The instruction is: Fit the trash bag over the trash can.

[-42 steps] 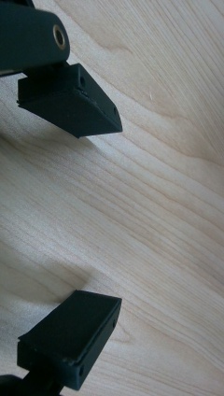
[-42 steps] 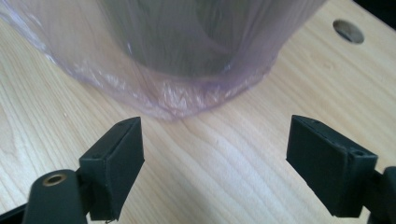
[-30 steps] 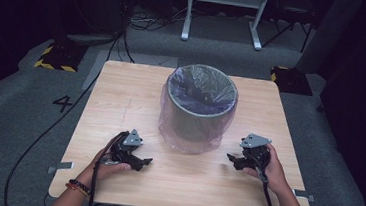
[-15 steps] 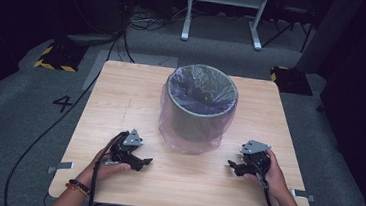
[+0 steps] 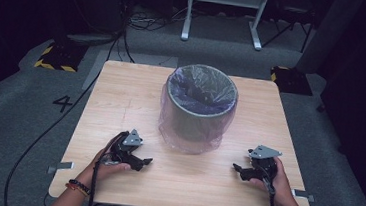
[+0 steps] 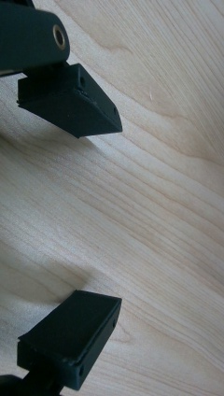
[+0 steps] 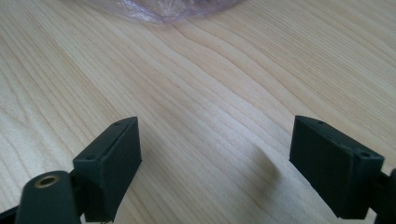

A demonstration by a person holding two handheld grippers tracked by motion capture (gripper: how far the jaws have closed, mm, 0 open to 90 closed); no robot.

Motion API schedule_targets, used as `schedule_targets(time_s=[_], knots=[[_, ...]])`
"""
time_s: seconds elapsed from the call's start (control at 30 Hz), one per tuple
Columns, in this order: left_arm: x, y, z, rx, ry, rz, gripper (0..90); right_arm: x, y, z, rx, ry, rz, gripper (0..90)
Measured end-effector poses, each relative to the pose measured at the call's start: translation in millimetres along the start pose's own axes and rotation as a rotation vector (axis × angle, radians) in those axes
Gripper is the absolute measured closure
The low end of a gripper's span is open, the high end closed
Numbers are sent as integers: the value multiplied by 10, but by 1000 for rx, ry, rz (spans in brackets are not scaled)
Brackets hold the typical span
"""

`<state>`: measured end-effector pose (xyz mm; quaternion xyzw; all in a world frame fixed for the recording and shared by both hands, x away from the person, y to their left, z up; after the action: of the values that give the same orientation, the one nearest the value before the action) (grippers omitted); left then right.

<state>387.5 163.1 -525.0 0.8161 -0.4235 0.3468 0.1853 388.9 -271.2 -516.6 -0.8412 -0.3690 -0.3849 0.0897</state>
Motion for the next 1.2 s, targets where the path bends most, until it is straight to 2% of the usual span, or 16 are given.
schedule_targets(time_s=[0.37,0.5,0.63,0.93,1.13,1.2], knots=[[0,1,0,0,0,-2,142,-202,101,-99,-16,57,101,158],[0,0,0,0,0,-1,142,-253,136,-142,-31,52,126,154],[-1,2,0,0,0,-2,142,-309,197,-175,-18,35,194,154],[-2,3,-2,1,0,-3,142,-393,305,-242,-26,35,200,153],[0,1,0,0,0,-1,140,-476,419,-309,-49,31,223,154],[-1,1,0,0,0,-1,140,-489,441,-317,-71,28,240,134]])
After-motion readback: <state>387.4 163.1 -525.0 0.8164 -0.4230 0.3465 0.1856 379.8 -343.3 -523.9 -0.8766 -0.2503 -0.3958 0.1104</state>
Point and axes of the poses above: each handheld gripper's, and its own axes: z roughly forward along the jaws, x roughly out of its top, y roughly to its right, the point moved 3 cm from there along z, roughly forward along the jaws, and after that the axes turned 1 degree about y, right-handed, at the moved point
